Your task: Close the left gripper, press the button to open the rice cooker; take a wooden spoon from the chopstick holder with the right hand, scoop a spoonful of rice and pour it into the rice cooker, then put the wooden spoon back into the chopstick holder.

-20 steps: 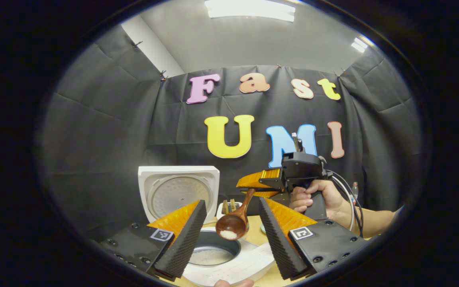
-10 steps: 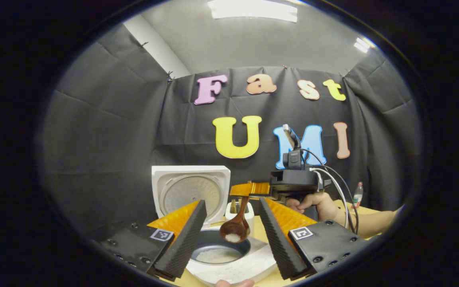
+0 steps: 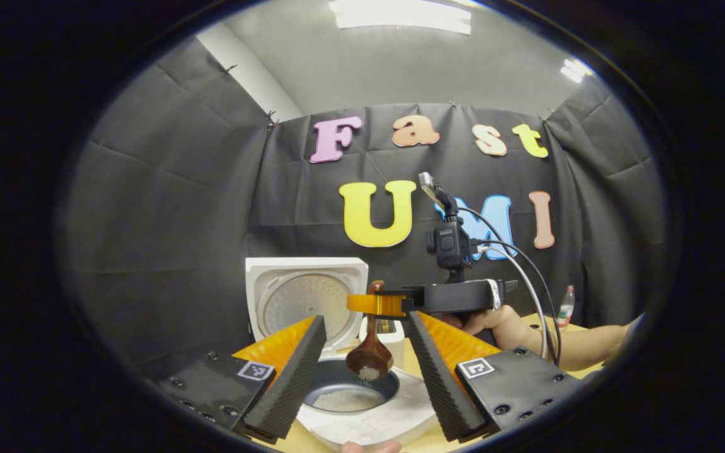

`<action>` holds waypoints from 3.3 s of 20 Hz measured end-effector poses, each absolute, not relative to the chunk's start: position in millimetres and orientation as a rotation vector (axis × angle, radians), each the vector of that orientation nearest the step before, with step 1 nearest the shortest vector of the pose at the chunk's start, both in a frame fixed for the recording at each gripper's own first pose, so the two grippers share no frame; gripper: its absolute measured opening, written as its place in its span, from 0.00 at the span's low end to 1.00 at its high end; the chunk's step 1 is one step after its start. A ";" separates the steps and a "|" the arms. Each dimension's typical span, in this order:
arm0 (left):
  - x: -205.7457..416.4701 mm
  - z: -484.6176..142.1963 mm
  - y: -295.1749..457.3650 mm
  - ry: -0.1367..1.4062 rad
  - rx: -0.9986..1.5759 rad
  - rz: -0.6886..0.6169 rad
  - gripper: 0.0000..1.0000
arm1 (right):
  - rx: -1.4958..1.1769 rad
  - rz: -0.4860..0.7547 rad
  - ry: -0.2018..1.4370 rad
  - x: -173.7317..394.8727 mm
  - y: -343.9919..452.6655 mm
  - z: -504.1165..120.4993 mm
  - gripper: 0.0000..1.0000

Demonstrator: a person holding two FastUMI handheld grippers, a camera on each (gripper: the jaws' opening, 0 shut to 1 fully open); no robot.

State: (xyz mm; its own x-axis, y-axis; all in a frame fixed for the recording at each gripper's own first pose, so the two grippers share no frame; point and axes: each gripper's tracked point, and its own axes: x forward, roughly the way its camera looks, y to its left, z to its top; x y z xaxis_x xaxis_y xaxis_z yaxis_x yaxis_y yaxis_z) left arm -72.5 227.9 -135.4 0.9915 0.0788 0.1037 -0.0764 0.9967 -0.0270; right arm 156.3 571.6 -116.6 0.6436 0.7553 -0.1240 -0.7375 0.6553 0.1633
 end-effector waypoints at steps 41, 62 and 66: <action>-26.2 -147.5 149.3 -0.050 -0.103 -0.062 0.94 | 0.228 0.472 0.150 168.2 259.2 -58.3 0.19; 11.5 -154.2 75.7 -0.050 -0.078 -0.143 0.91 | 0.355 0.131 0.142 102.8 33.6 -126.3 0.18; 13.0 -148.7 81.6 -0.058 -0.091 -0.135 0.91 | 0.353 0.068 0.146 93.4 11.8 -147.9 0.18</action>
State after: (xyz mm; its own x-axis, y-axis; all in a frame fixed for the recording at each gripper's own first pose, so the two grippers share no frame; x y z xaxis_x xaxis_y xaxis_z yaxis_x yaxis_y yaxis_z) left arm 13.0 81.6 -148.7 0.9892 -0.1320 0.0637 0.1372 0.9868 -0.0862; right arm 93.4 11.8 -147.9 0.9871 0.0921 -0.1306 -0.0412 0.9363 0.3487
